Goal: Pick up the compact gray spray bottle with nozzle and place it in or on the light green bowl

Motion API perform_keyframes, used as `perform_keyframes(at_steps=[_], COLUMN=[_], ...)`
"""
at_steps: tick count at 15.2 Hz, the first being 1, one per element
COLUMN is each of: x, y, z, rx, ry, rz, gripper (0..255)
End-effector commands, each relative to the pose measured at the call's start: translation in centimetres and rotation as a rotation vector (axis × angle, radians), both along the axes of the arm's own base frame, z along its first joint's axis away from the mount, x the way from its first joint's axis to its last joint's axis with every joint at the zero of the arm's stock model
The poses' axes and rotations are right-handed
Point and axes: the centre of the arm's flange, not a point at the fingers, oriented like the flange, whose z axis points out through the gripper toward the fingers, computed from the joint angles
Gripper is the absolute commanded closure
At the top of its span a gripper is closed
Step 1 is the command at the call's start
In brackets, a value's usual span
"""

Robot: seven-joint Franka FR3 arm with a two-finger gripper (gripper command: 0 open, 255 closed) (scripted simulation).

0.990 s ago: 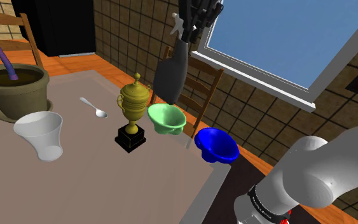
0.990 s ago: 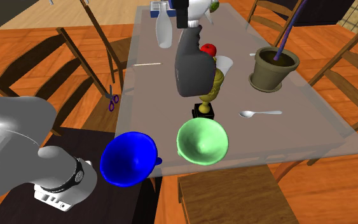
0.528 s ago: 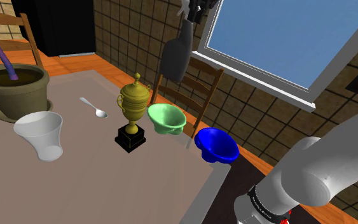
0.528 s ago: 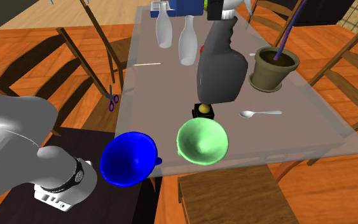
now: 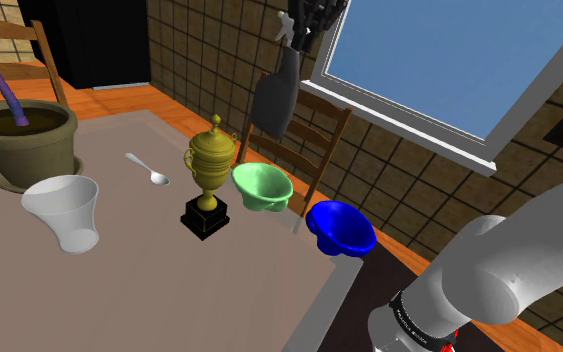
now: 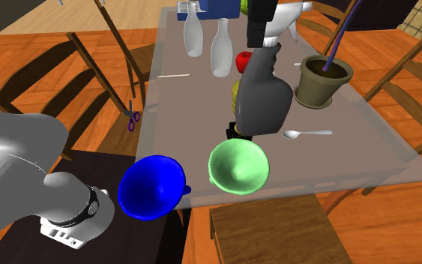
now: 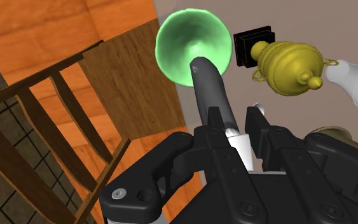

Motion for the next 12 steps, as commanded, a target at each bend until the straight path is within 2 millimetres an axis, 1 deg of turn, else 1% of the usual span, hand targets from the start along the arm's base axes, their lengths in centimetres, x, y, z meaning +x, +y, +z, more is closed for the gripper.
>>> perform_keyframes(at_steps=[1,12], x=[0.0,0.0], y=[0.0,0.0], z=[-1.1,-6.9], rx=[0.000,0.000], ry=[-0.001,-0.001], rz=[0.000,0.000], gripper=[255,255])
